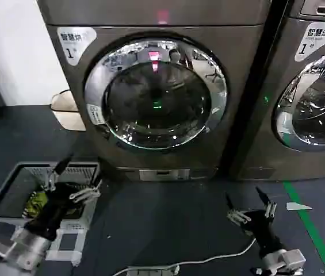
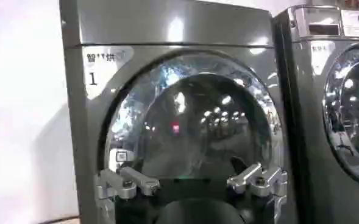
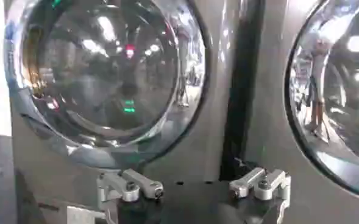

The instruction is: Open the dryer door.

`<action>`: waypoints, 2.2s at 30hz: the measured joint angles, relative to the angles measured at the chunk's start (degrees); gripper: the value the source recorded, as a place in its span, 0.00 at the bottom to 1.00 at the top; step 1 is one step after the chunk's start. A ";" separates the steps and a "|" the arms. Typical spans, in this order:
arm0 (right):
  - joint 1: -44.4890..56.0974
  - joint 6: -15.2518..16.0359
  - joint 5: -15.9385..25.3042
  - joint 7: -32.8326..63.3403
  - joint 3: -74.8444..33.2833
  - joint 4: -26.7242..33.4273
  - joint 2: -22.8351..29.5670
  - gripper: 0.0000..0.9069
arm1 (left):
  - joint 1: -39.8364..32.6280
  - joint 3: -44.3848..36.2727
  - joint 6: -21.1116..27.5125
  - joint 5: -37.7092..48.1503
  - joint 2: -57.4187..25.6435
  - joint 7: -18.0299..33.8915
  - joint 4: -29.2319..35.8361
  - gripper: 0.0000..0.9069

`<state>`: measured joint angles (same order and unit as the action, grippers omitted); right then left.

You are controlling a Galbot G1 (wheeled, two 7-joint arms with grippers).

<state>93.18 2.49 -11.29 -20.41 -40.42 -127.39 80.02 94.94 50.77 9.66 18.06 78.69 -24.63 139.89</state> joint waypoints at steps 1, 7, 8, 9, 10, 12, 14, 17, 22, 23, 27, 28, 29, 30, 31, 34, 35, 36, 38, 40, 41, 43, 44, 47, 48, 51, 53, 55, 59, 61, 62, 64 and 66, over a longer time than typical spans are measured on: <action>-1.16 0.55 -1.00 0.05 0.28 0.24 -1.03 1.00 | -0.02 0.05 0.19 0.00 -0.07 -0.32 0.05 1.00; -11.24 4.16 -5.54 2.83 5.54 3.75 -9.86 1.00 | -0.37 0.43 3.04 0.02 -0.27 -1.07 1.25 1.00; -12.80 4.20 -5.97 2.80 6.88 4.37 -11.06 1.00 | -0.42 0.50 3.60 0.11 -0.24 -1.06 1.45 1.00; -14.54 4.28 -6.55 2.82 8.38 5.07 -12.40 1.00 | -0.48 0.57 4.34 0.14 -0.23 -1.07 1.69 1.00; -16.15 4.58 -6.96 3.27 9.79 5.75 -13.54 1.00 | -0.47 0.60 4.52 0.14 -0.16 -0.90 1.81 1.00; -19.42 6.46 -8.38 3.55 12.72 6.96 -15.61 1.00 | -0.35 0.68 4.54 0.14 0.02 -0.72 1.92 1.00; -23.27 8.44 -10.23 3.57 15.83 8.12 -17.45 1.00 | -0.17 0.98 4.68 0.01 0.18 -0.78 1.92 1.00; -30.11 10.87 -12.61 3.88 20.62 10.13 -19.57 1.00 | 0.51 1.36 4.68 -0.12 0.27 -1.04 2.26 1.00; -41.72 11.33 -12.34 4.36 28.74 15.02 -19.72 1.00 | -0.12 1.24 4.82 -1.33 0.68 -3.69 2.39 1.00; -43.91 11.27 -12.44 4.31 30.26 16.11 -19.56 1.00 | 0.00 1.17 4.88 -1.36 0.76 -3.87 2.51 1.00; -52.33 10.44 -11.01 4.37 36.28 21.92 -17.61 1.00 | 0.28 1.05 4.83 -3.28 0.96 -4.13 2.38 1.00; -54.05 10.65 -11.69 3.87 37.44 23.48 -17.07 1.00 | 0.44 1.03 4.76 -3.74 0.96 -4.66 2.25 1.00; -55.77 11.08 -12.43 3.20 38.59 25.18 -16.34 1.00 | 0.38 1.04 4.73 -3.80 1.02 -4.74 2.23 1.00; -57.39 11.05 -12.97 2.66 39.72 26.79 -15.61 1.00 | 0.41 1.02 4.77 -3.75 1.10 -4.76 2.26 1.00; -58.78 10.77 -13.19 2.03 40.65 28.06 -14.98 1.00 | 0.44 1.03 4.84 -3.71 1.20 -4.74 2.31 1.00; -62.37 10.55 -13.26 1.10 43.38 31.33 -13.05 1.00 | 0.48 1.03 4.94 -3.56 1.26 -4.44 2.34 1.00; -63.36 10.40 -13.24 0.76 44.26 32.23 -12.37 1.00 | 0.45 1.03 4.92 -3.33 1.27 -4.06 2.34 1.00; -64.29 10.24 -13.26 0.61 45.02 33.11 -11.83 1.00 | 0.44 1.03 4.90 -3.06 1.26 -3.64 2.33 1.00; -66.30 10.08 -13.27 0.28 46.68 35.03 -10.36 1.00 | 0.33 0.97 5.08 -2.14 1.21 -2.99 2.16 1.00; -68.06 9.99 -12.99 0.26 48.14 36.81 -8.71 1.00 | 0.24 0.86 5.75 -2.09 1.20 -2.41 2.13 1.00; -68.86 9.89 -12.76 0.11 48.72 37.74 -7.93 1.00 | 0.20 0.83 5.97 -2.09 1.24 -2.18 2.13 1.00; -70.34 9.64 -12.15 -0.24 50.06 39.66 -6.14 1.00 | 0.13 0.78 5.75 -2.09 1.36 -2.06 2.10 1.00; -70.89 9.54 -11.96 -0.29 50.68 40.65 -5.19 1.00 | 0.26 0.78 5.71 -2.10 1.36 -2.13 2.20 1.00; -71.92 9.29 -10.79 -0.29 52.15 43.03 -2.88 1.00 | 0.30 1.05 5.08 -2.22 1.36 -2.60 2.24 1.00; -72.26 9.10 -10.31 -0.25 52.52 43.84 -2.13 1.00 | 0.35 1.19 4.85 -2.51 1.33 -3.20 2.24 1.00; -73.16 8.75 -9.99 -0.15 53.26 45.98 -0.05 1.00 | 0.55 1.58 4.75 -2.73 1.28 -4.38 2.24 1.00; -73.87 8.64 -10.00 -0.08 53.56 47.49 1.21 1.00 | 0.56 1.61 5.22 -2.73 1.32 -4.46 2.24 1.00; -74.51 8.55 -10.04 0.02 53.83 48.77 2.08 1.00 | 0.53 1.57 5.54 -2.72 1.46 -4.59 2.21 1.00; -75.84 8.42 -10.46 0.17 54.33 51.18 3.63 1.00 | 0.64 1.38 5.46 -2.60 1.75 -4.91 2.19 1.00; -76.40 8.27 -10.53 0.06 54.85 52.30 4.19 1.00 | 0.55 1.37 4.98 -2.36 1.79 -4.90 2.22 1.00; -76.68 8.17 -10.56 -0.07 55.06 52.79 4.44 1.00 | 0.56 1.37 5.18 -2.17 1.80 -4.88 2.36 1.00; -77.21 8.02 -10.57 -0.15 55.36 53.73 5.00 1.00 | 0.59 1.37 5.17 -2.07 1.83 -4.86 2.39 1.00; -77.83 7.99 -10.70 -0.24 55.84 54.72 5.61 1.00 | 0.73 1.42 5.16 -1.68 1.85 -4.85 2.34 1.00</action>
<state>15.35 10.48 -21.98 -20.65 15.42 -72.67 85.63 95.67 52.19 14.82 16.37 80.54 -29.48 142.24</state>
